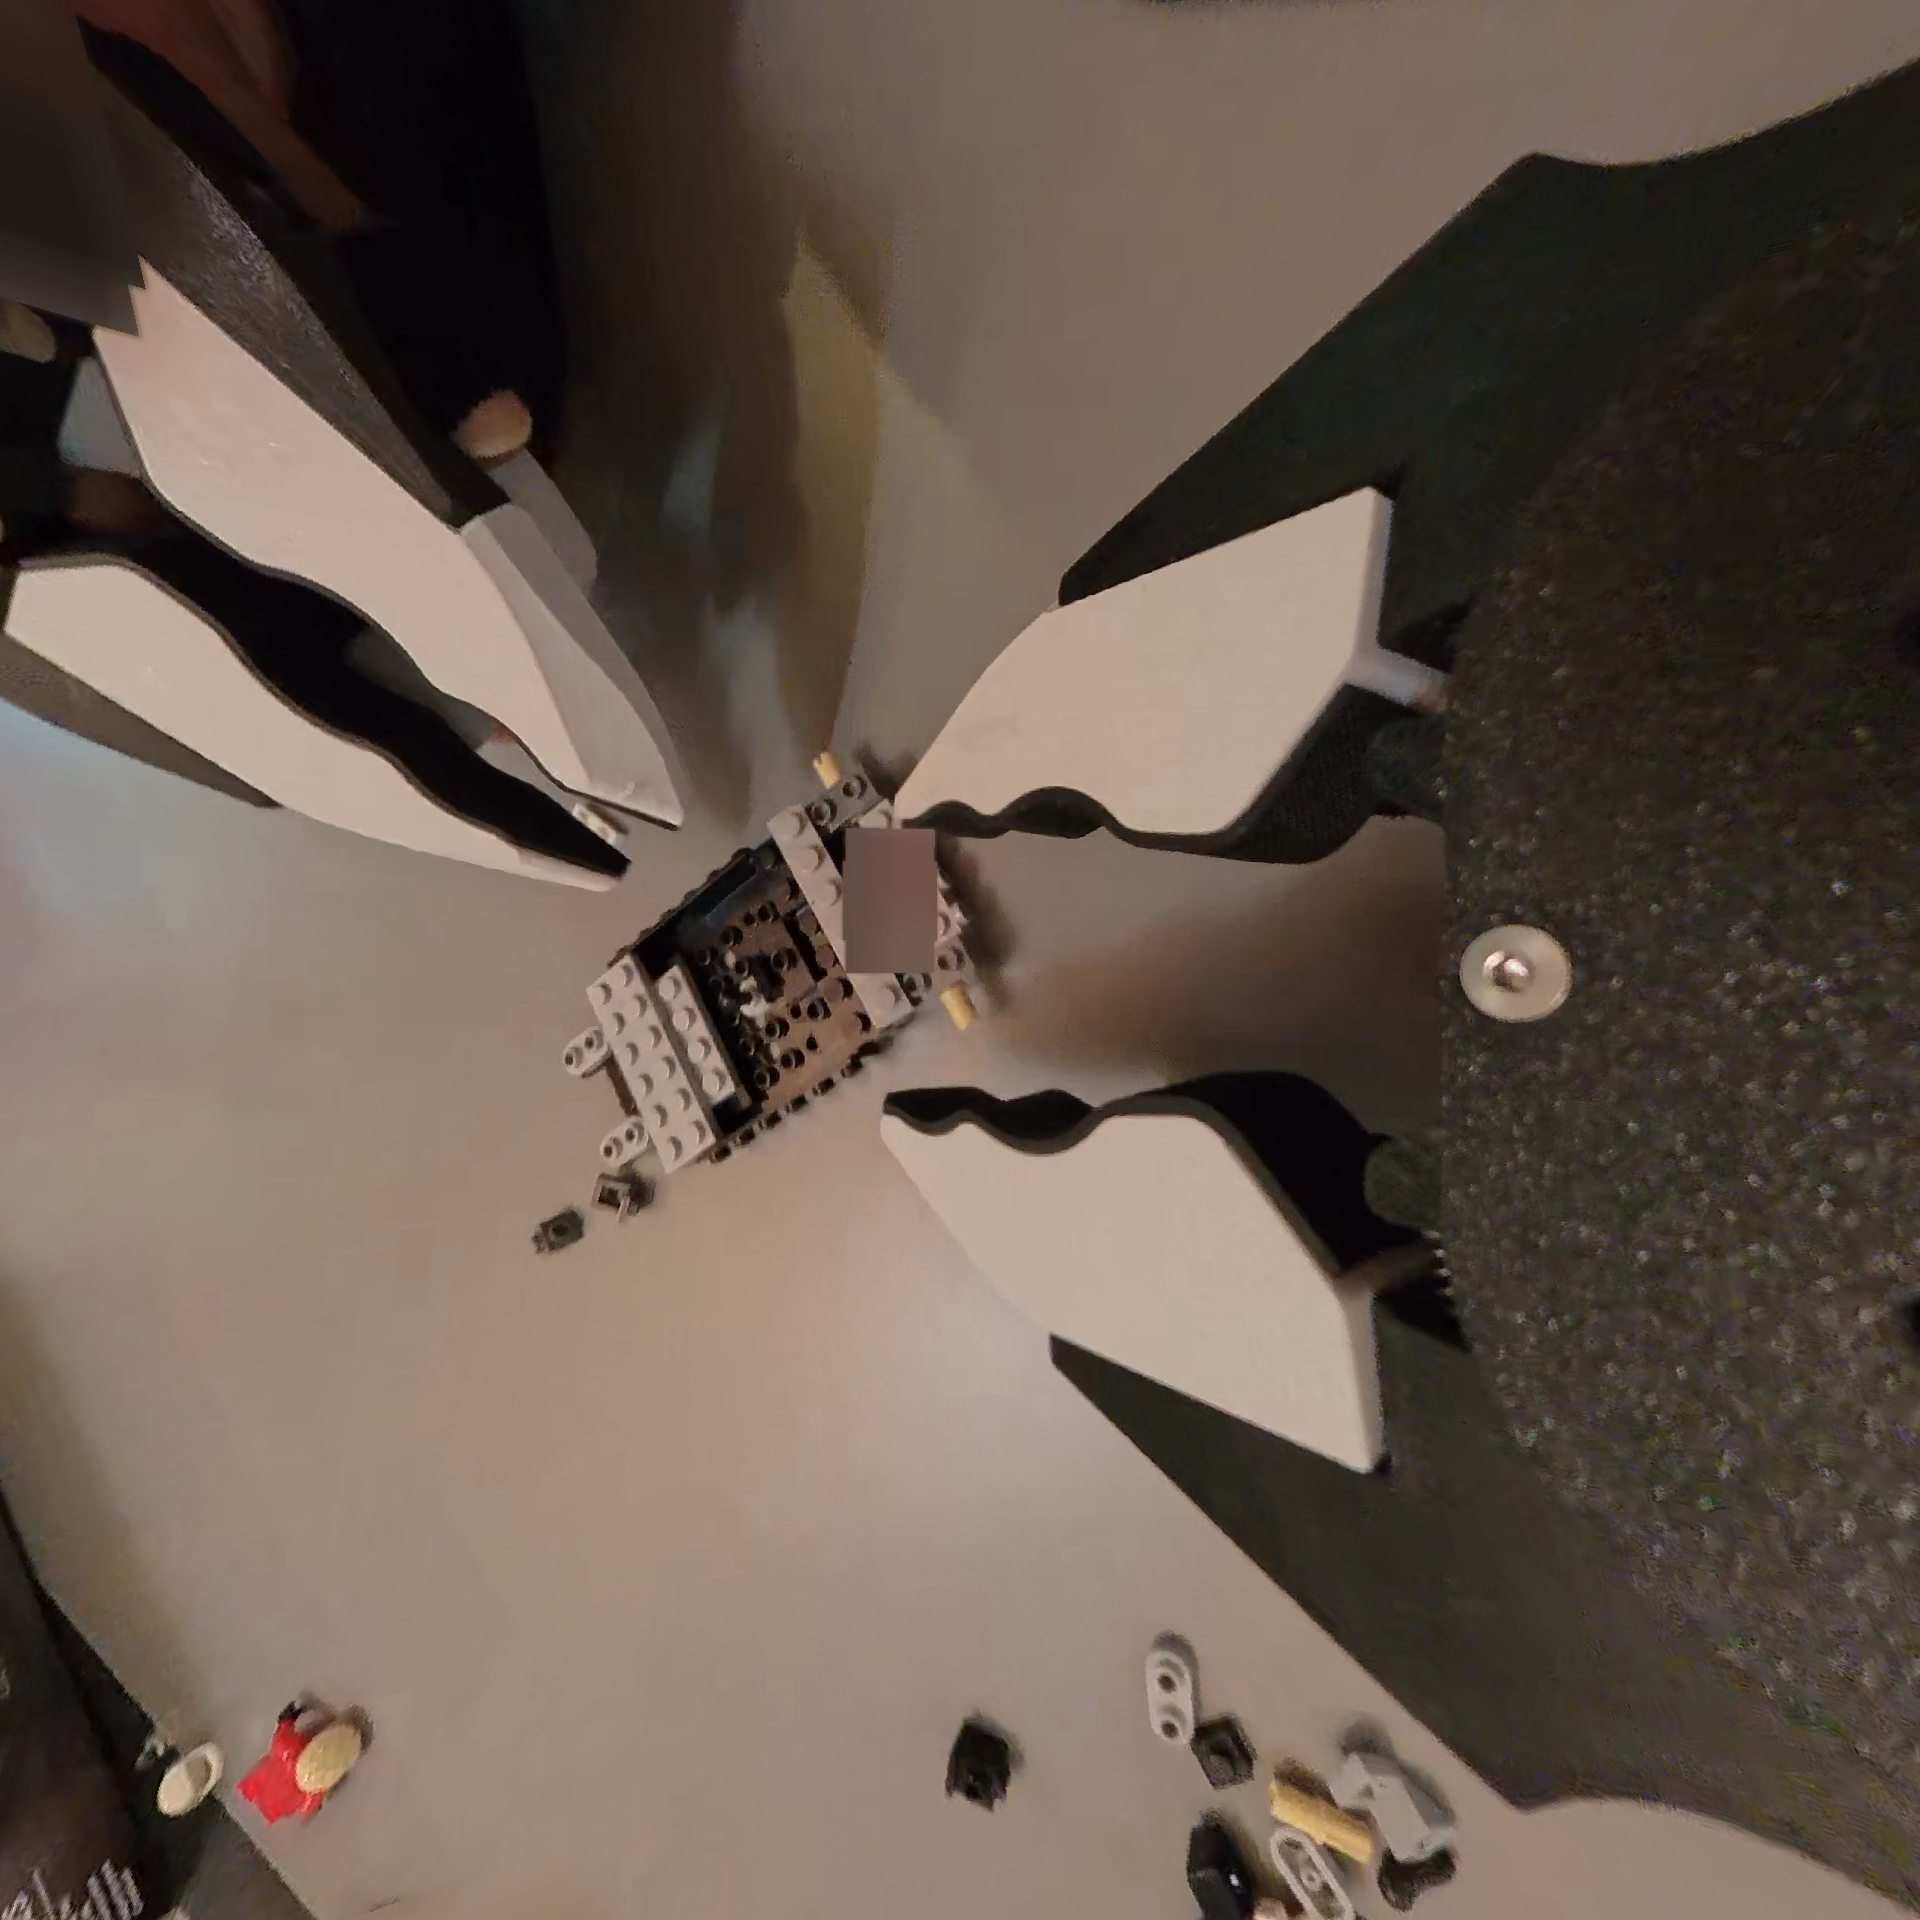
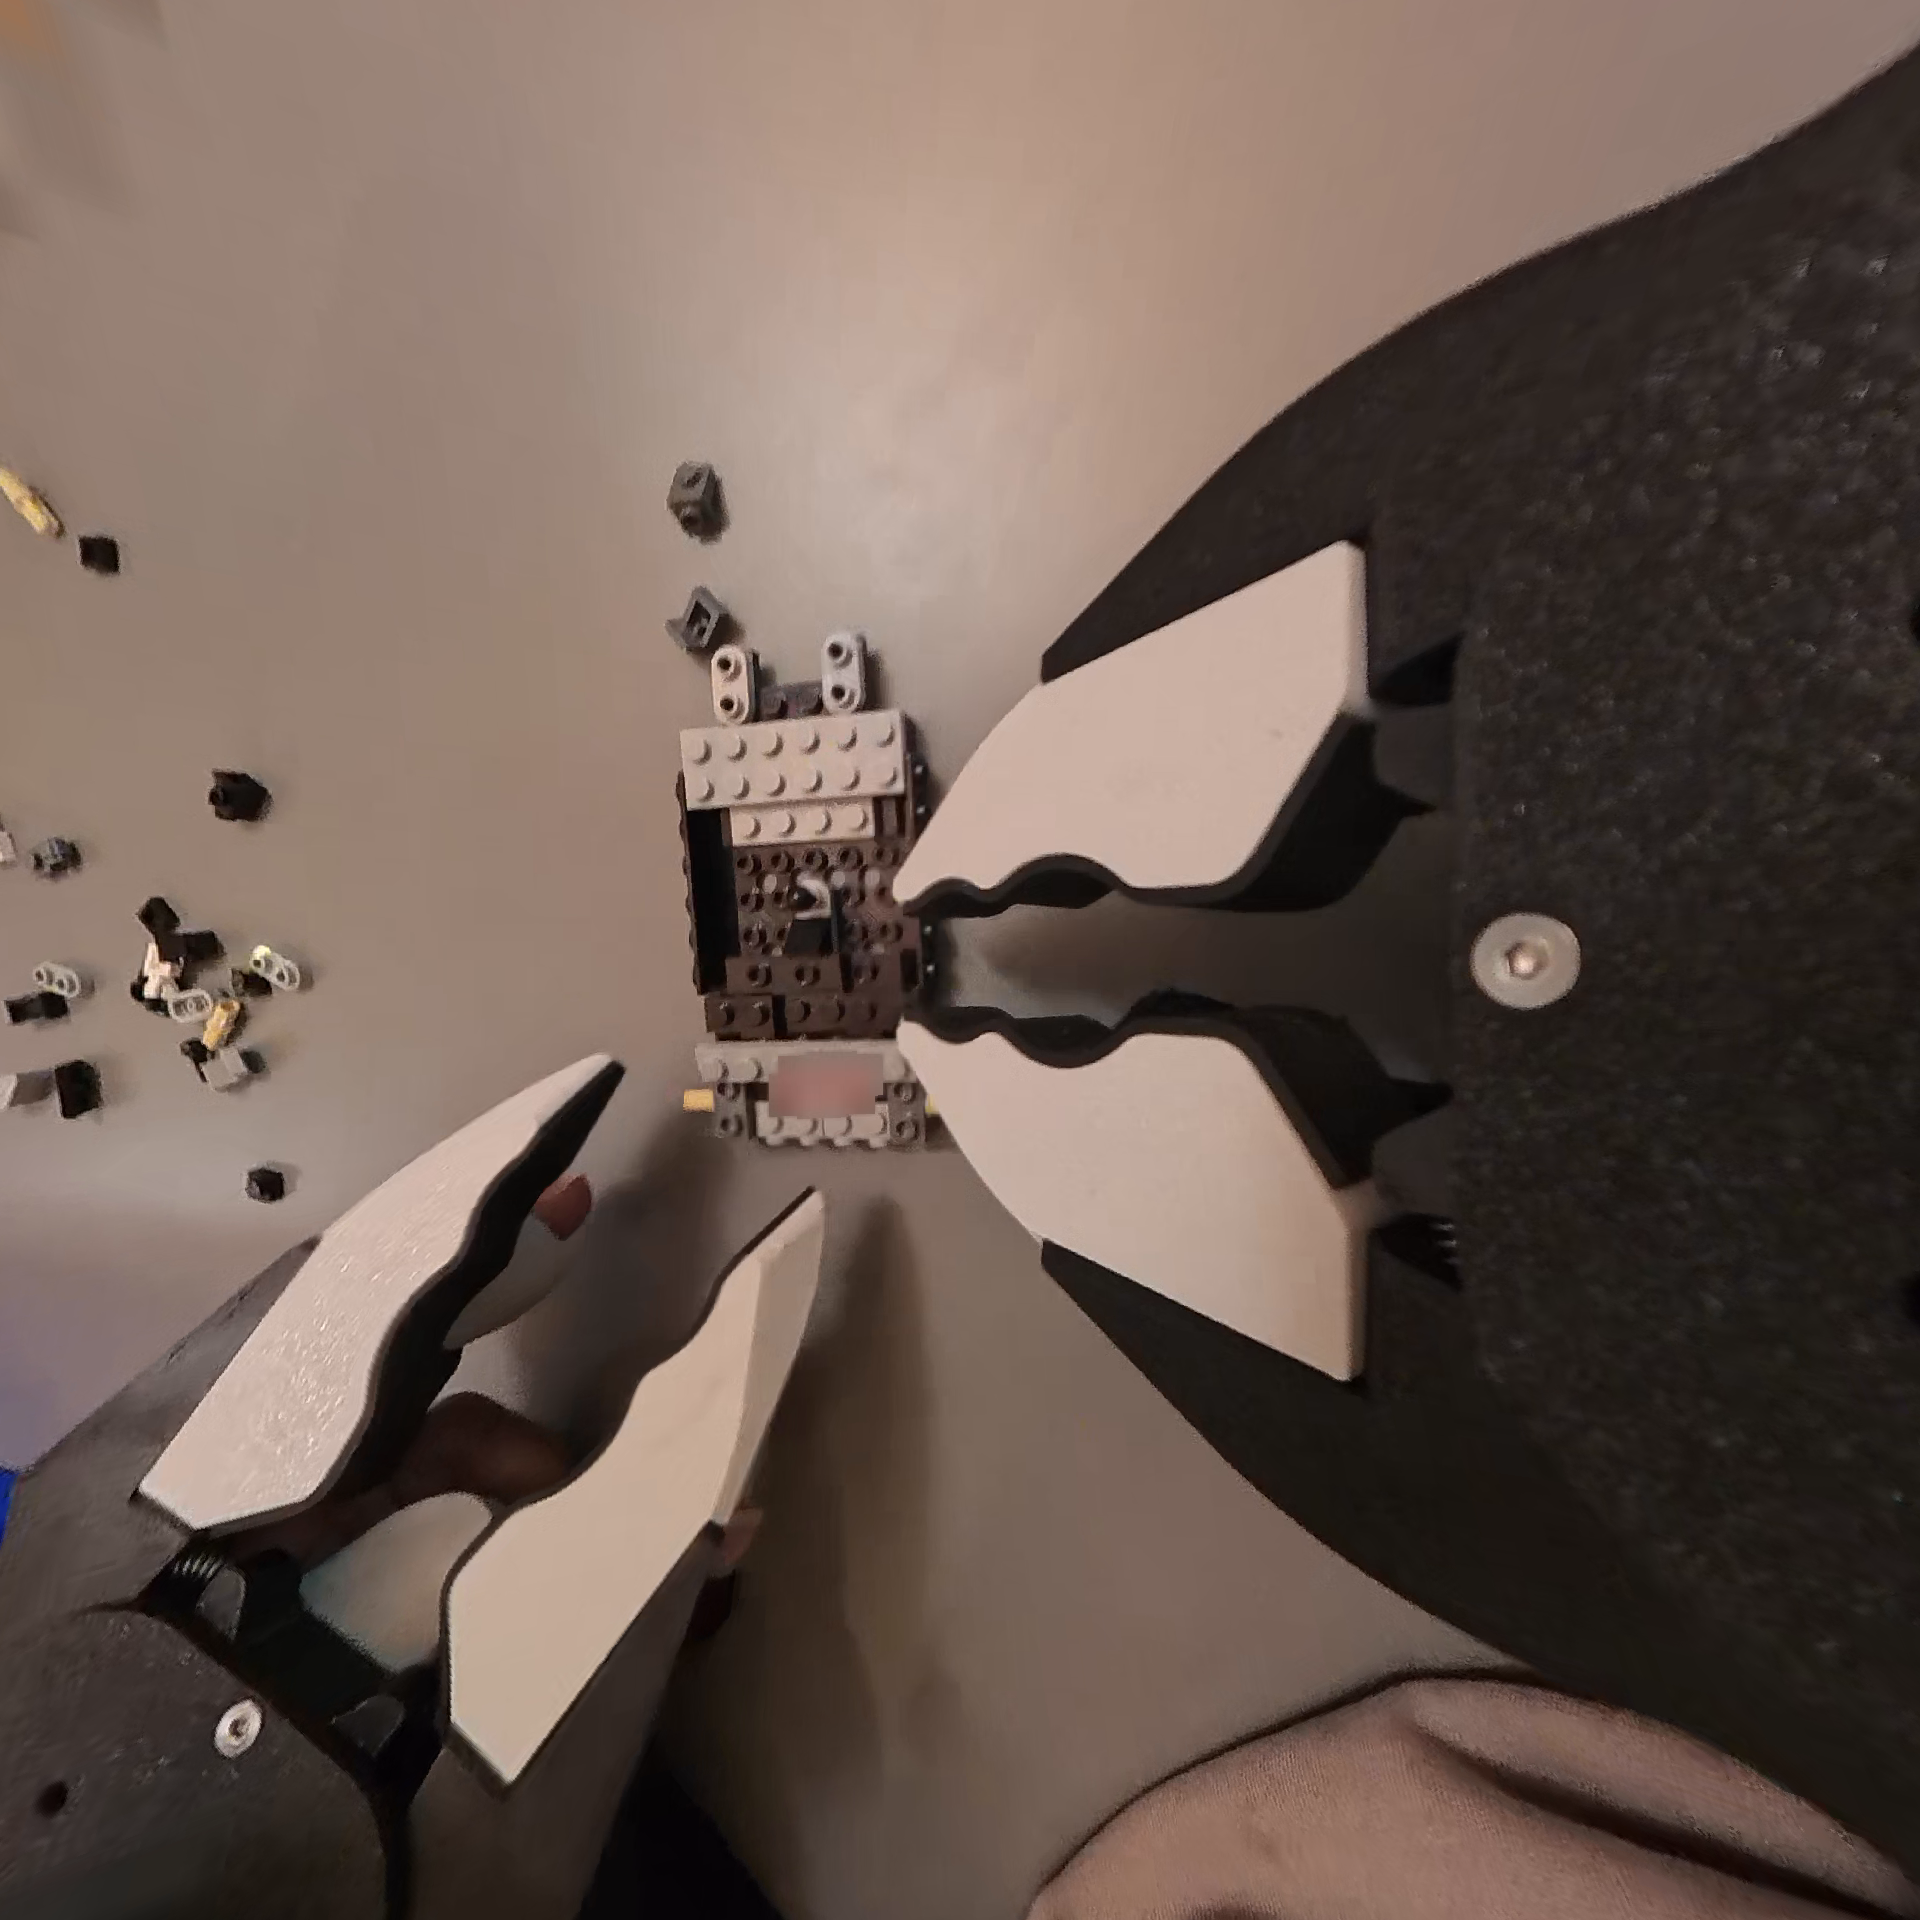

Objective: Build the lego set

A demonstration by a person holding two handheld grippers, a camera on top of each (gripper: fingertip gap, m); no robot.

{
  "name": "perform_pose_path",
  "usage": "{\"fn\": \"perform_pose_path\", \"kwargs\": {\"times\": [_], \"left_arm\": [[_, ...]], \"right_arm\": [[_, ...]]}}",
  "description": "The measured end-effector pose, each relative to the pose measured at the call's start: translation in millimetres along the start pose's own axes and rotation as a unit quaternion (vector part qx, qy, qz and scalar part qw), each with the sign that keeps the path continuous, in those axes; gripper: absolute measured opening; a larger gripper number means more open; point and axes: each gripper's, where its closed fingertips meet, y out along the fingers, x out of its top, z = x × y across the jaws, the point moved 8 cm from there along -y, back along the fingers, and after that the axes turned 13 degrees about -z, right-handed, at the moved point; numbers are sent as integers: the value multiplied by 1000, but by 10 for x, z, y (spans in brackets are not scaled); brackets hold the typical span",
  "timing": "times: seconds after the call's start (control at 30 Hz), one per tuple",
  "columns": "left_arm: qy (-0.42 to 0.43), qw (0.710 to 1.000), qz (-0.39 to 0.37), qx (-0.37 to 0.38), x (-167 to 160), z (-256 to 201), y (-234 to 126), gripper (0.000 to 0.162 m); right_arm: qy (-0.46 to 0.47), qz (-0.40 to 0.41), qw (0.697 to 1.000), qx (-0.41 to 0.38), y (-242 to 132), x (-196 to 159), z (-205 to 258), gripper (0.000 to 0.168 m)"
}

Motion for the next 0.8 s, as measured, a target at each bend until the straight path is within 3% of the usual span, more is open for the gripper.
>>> {"fn": "perform_pose_path", "kwargs": {"times": [0.17,0.57,0.8], "left_arm": [[-9,1000,-10,19,23,81,-62,46],[-1,1000,-8,21,28,86,-94,46],[-3,1000,-7,21,17,91,-93,46]], "right_arm": [[-7,6,1000,-3,-23,5,11,15],[-48,47,997,20,362,73,190,12],[-33,18,999,9,245,131,93,7]]}}
